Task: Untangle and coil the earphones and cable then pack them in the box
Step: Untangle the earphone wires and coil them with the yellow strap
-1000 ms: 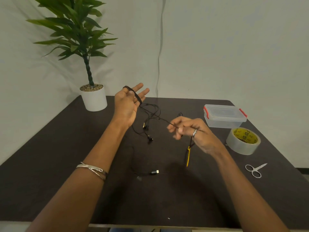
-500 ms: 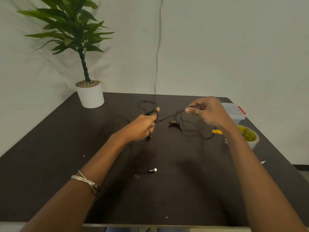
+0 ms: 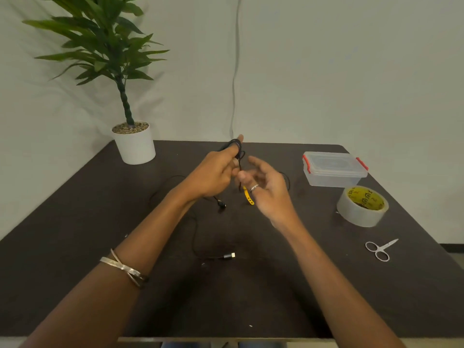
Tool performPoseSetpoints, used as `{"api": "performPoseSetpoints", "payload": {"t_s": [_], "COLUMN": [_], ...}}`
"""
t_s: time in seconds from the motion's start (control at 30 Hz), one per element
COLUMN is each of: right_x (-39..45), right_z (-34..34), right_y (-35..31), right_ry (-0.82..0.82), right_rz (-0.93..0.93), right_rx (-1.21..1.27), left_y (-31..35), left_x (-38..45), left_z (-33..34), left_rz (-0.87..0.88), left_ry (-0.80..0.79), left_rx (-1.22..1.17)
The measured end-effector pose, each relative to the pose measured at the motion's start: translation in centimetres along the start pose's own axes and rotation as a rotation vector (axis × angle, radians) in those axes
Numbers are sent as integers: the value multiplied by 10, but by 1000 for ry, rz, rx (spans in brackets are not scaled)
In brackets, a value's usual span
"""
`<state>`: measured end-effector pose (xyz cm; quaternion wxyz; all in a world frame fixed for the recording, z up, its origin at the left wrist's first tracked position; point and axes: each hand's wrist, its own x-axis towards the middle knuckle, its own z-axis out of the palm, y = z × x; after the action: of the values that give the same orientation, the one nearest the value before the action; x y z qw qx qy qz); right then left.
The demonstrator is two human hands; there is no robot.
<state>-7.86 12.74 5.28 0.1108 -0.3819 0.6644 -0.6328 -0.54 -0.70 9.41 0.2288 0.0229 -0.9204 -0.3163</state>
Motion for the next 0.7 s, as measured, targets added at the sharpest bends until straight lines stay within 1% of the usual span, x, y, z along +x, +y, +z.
{"api": "performPoseSetpoints", "payload": {"t_s": [0.07,0.1,0.17,0.2,0.27,0.33,0.37,0.43,0.53,0.57,0.6,0.63,0.7], "right_x": [-3,-5,-8,-6,4,21,29,43,58,59,58,53,38], "right_z": [-7,-12,-27,-36,-53,-69,-77,-85,-83,-79,-73,-67,-52], "right_y": [2,0,-13,-20,-35,-43,-47,-48,-29,-21,-12,-4,8], "right_ry": [-74,-146,-279,-309,-291,-181,-146,-148,-182,-206,-221,-234,-240], "right_rz": [58,75,76,43,-90,-193,-205,-201,-163,-159,-152,-129,-49], "right_rx": [32,37,-23,-78,-268,-502,-575,-639,-638,-613,-549,-431,-132], "left_y": [-4,-6,-13,-16,-19,-19,-16,-5,9,12,13,13,11], "left_x": [-1,-2,-3,-4,-8,-13,-17,-21,-22,-22,-20,-18,-14], "left_z": [-3,-3,-1,0,4,9,11,14,20,22,23,24,26], "left_rz": [-22,-30,-67,-82,-67,-3,4,-12,-6,8,21,24,6], "left_ry": [-16,-34,-56,-73,-184,-310,-359,-436,-556,-555,-516,-438,-207], "left_rx": [25,57,131,136,151,131,20,-329,-879,-1039,-1176,-1287,-1446]}}
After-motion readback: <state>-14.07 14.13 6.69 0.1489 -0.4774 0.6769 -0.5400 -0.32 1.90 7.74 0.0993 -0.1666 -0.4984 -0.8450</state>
